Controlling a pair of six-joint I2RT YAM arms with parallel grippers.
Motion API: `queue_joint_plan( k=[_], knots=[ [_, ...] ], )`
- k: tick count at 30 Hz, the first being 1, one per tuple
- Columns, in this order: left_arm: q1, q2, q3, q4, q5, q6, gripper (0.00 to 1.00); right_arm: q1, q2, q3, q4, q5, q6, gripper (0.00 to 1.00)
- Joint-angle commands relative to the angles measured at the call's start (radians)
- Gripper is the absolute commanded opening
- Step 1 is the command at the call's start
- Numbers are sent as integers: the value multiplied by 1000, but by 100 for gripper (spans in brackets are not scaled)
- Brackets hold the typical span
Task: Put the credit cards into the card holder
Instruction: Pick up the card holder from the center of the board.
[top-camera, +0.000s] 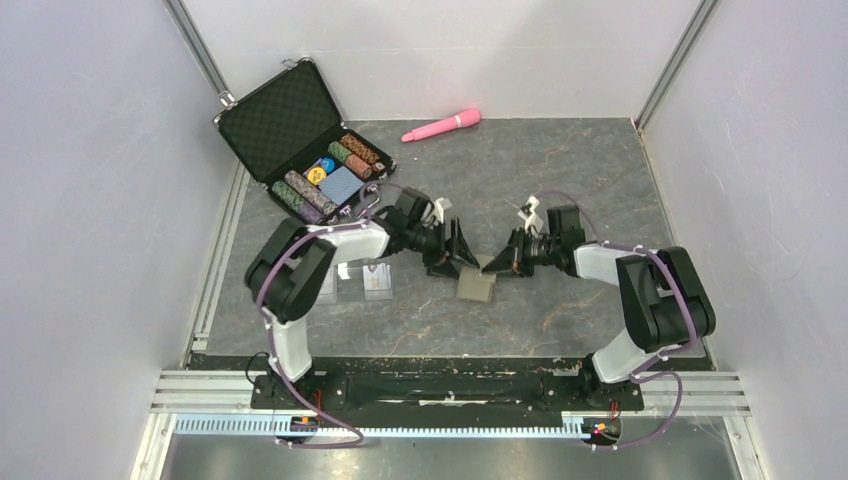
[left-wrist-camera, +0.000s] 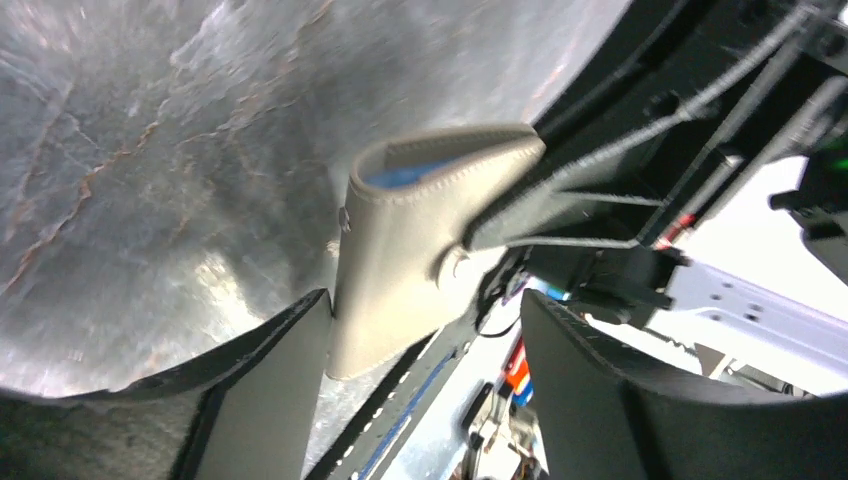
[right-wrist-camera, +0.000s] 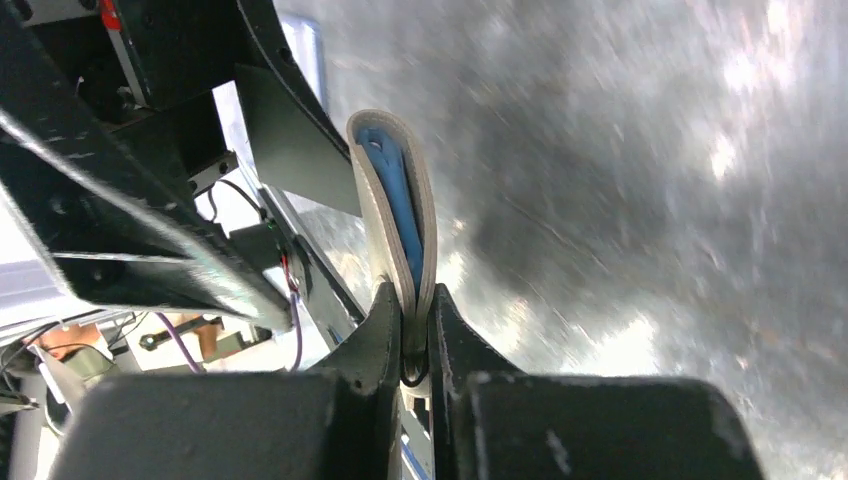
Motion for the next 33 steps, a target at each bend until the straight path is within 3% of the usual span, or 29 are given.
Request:
queue_joint_plan(
  k=[1, 10, 20, 22, 25, 26, 27, 28, 31, 33],
  knots=[
    [86, -214, -9, 26, -29, 21, 79, 1, -65, 158, 4, -15, -30, 0],
    [197, -347, -88, 143, 109, 3, 81, 2, -68, 354, 14, -129, 11, 0],
    [189, -303, -103, 364, 239, -98, 69, 2, -90, 293, 403, -235, 332, 0],
    [183, -297, -103, 391, 258, -111, 61, 3, -91, 277, 451, -239, 371, 0],
    [179, -298, -109, 415, 279, -120, 27, 3, -90, 262, 454, -235, 373, 2],
    [178, -304, -113, 416, 276, -123, 12, 3, -94, 255, 443, -226, 366, 5],
    [178, -311, -118, 412, 268, -122, 3, 3, -99, 254, 410, -211, 343, 8],
    [177, -319, -123, 403, 254, -118, 2, 3, -105, 258, 361, -193, 311, 13],
    [179, -361, -130, 318, 180, -77, 2, 3, -130, 291, 144, -97, 144, 50],
    [175, -396, -116, 187, 110, -8, 2, 4, -147, 320, 19, -33, 53, 68]
  ],
)
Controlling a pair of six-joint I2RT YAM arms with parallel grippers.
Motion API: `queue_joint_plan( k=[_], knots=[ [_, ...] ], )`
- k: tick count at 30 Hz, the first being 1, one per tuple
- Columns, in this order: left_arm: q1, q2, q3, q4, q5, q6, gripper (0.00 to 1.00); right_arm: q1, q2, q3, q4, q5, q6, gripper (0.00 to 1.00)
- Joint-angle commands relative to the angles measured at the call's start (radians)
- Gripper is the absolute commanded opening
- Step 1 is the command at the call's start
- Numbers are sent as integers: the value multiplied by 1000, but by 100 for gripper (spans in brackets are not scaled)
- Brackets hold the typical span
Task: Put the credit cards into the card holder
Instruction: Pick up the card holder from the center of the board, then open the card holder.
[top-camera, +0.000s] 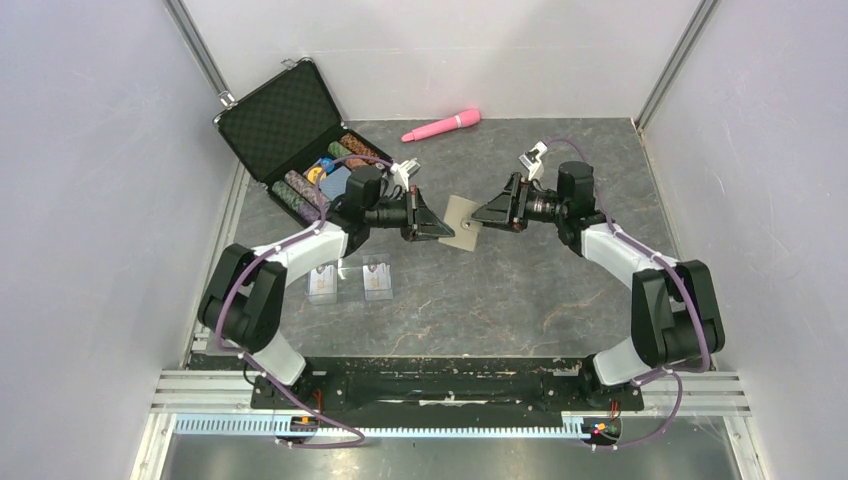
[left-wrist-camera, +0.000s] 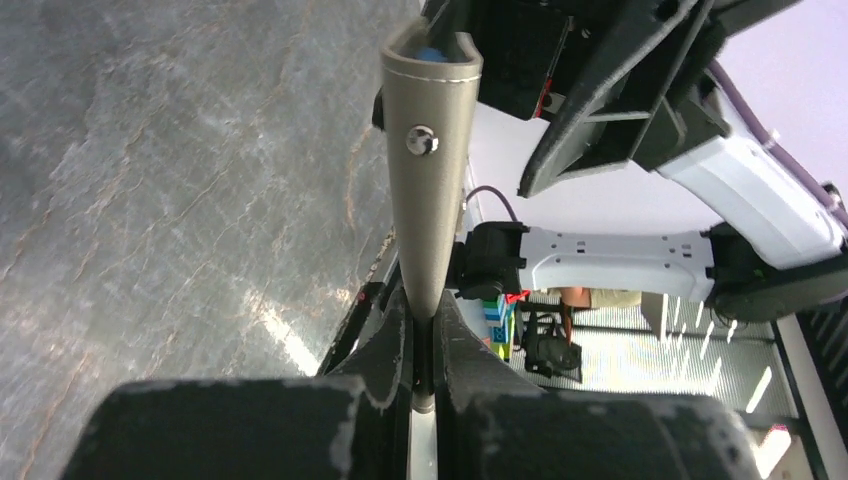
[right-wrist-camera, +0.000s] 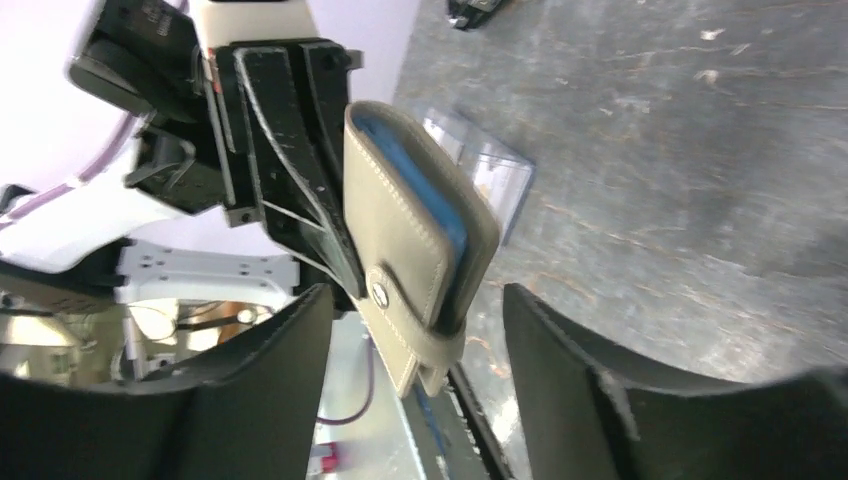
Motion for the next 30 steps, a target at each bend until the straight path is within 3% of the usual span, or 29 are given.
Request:
queue_joint_plan(
  k=[1, 6, 10, 18, 30],
  knots=[
    [-9, -107, 27, -255, -144, 135, 2, 6, -69, 78, -289, 150, -243, 75],
    [-60, -153, 166, -680, -391, 347, 2, 52, -61, 167, -520, 268, -402, 91],
    [-100, -169, 228, -836, -510, 406, 2, 133, -43, 213, -571, 333, -426, 95],
    [-164, -194, 244, -902, -592, 408, 2, 278, 45, 302, -624, 465, -417, 94],
    [-183, -199, 248, -921, -619, 389, 2, 385, 160, 389, -813, 606, -515, 79]
  ],
)
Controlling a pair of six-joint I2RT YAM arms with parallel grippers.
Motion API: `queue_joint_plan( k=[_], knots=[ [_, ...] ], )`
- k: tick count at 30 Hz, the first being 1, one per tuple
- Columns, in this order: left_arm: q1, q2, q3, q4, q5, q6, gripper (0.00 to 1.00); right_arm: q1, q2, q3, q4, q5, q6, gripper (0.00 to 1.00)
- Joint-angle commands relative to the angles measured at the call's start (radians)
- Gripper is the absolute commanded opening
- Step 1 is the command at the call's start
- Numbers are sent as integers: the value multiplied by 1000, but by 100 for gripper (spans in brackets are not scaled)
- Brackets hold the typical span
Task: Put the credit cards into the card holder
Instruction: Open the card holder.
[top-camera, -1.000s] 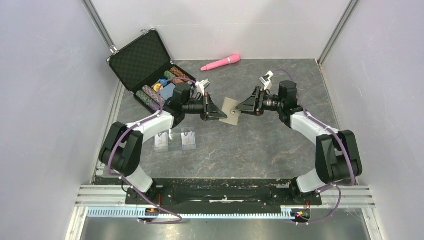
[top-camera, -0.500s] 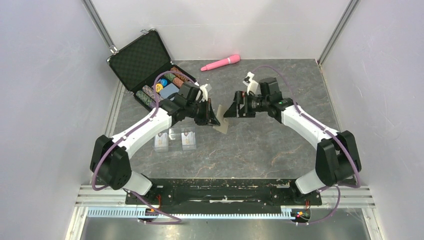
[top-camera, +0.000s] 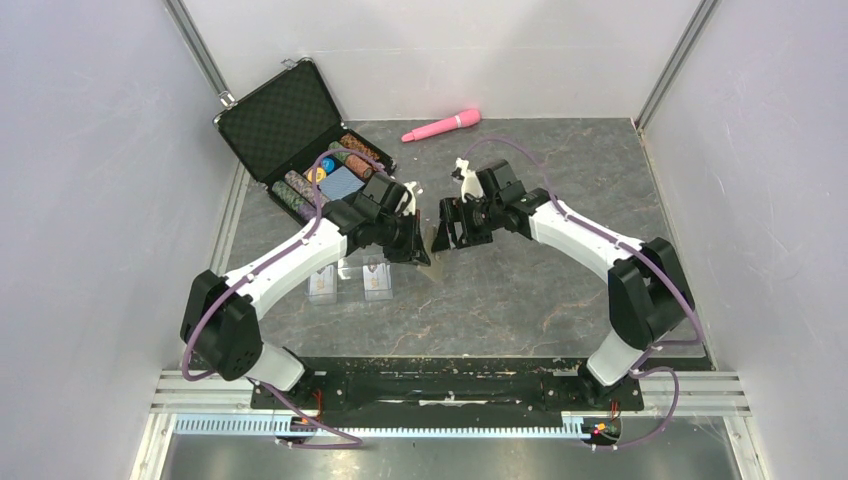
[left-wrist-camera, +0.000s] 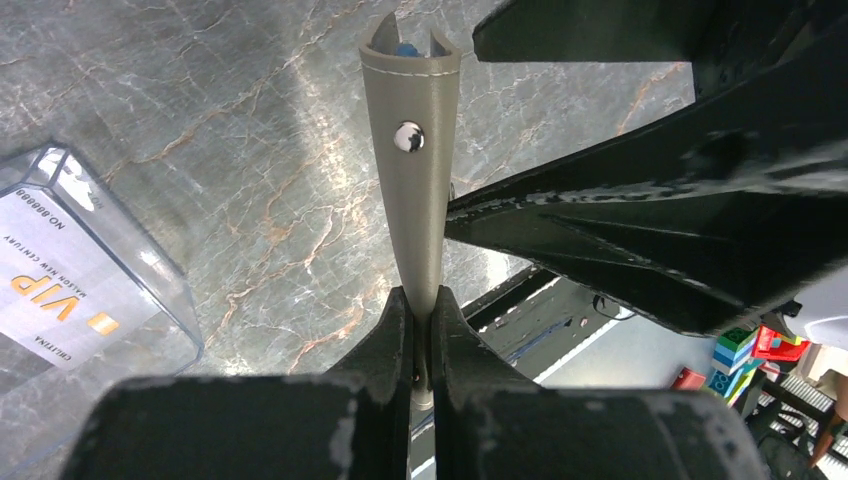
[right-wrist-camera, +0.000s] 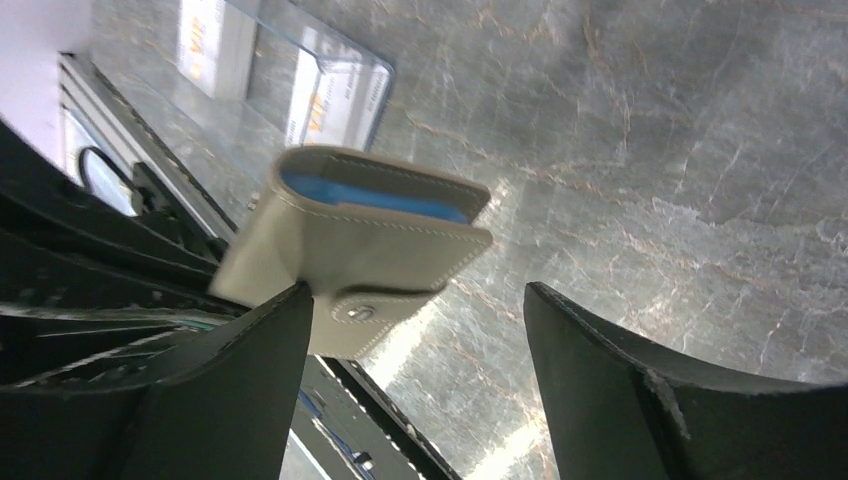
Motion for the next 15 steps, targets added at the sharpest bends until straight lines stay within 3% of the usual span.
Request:
queue_joint_plan(
  k=[1, 9, 15],
  knots=[
    [-10, -43, 42, 26, 2, 21, 2, 25, 29, 17, -84, 83, -59, 79],
    [-14, -53, 36, 14, -55, 0, 2, 50, 72, -3, -158, 112, -69, 78],
    [-14, -53, 49, 10, -67, -1, 2, 50, 72, -46, -238, 233, -87, 79]
  ],
)
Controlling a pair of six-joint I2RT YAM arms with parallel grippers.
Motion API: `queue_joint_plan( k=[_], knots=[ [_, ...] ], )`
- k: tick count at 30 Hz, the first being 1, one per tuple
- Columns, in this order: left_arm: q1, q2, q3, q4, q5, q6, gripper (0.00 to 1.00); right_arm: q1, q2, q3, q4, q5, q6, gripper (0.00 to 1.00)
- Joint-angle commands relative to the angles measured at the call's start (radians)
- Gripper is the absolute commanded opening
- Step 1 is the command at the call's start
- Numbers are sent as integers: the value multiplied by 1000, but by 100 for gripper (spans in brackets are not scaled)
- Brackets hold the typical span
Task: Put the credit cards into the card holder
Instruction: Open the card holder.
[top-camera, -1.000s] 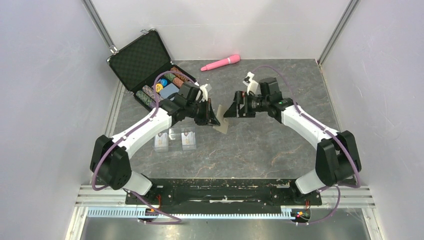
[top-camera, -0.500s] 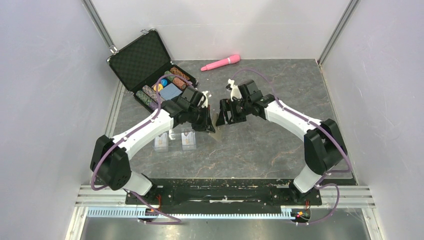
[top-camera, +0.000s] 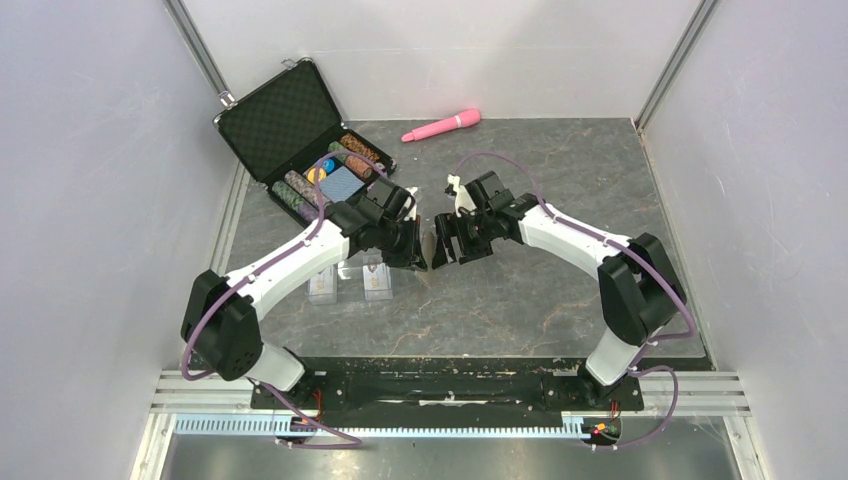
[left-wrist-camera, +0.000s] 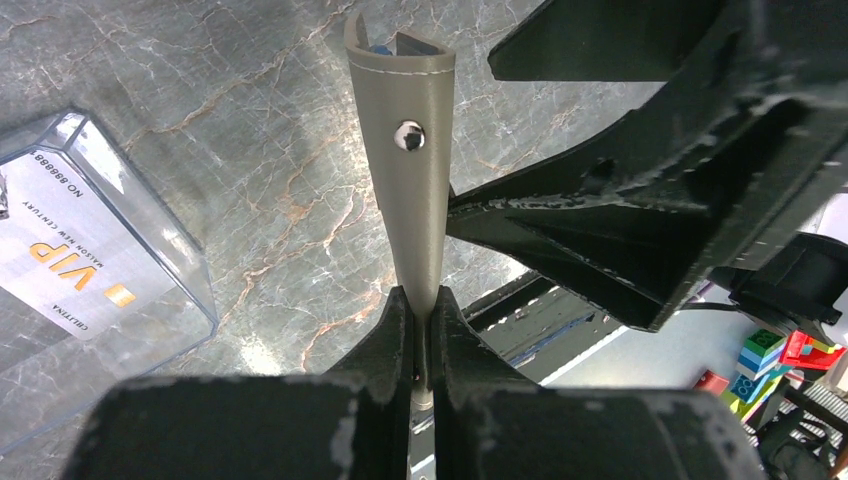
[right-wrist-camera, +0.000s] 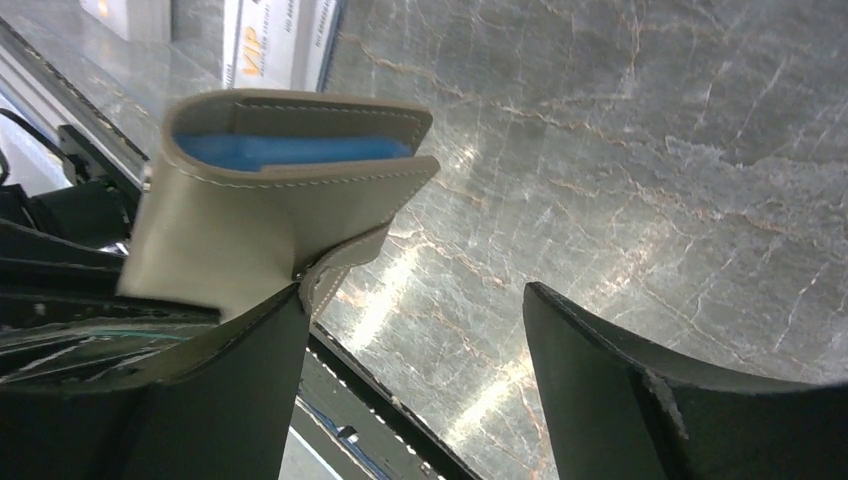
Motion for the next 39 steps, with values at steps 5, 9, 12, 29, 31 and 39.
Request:
queue_joint_plan(
  k=[5, 9, 12, 29, 31, 39],
  knots=[
    [1, -76, 42, 105, -3, -5, 2, -28, 12, -63, -153, 216, -59, 81],
    [2, -104, 13, 151, 2, -24, 2, -90, -28, -92, -117, 173, -63, 81],
    [2, -112, -11, 173, 4, -40, 2, -147, -86, -105, -95, 128, -92, 81],
    [2, -89, -55, 238, 48, -89, 2, -190, -238, -169, 155, -291, 2, 84],
    [2, -89, -59, 239, 51, -88, 2, -182, -231, -181, 185, -293, 24, 83],
    [2, -112, -84, 250, 56, -96, 2, -152, -144, -157, 194, -208, 74, 53]
  ],
)
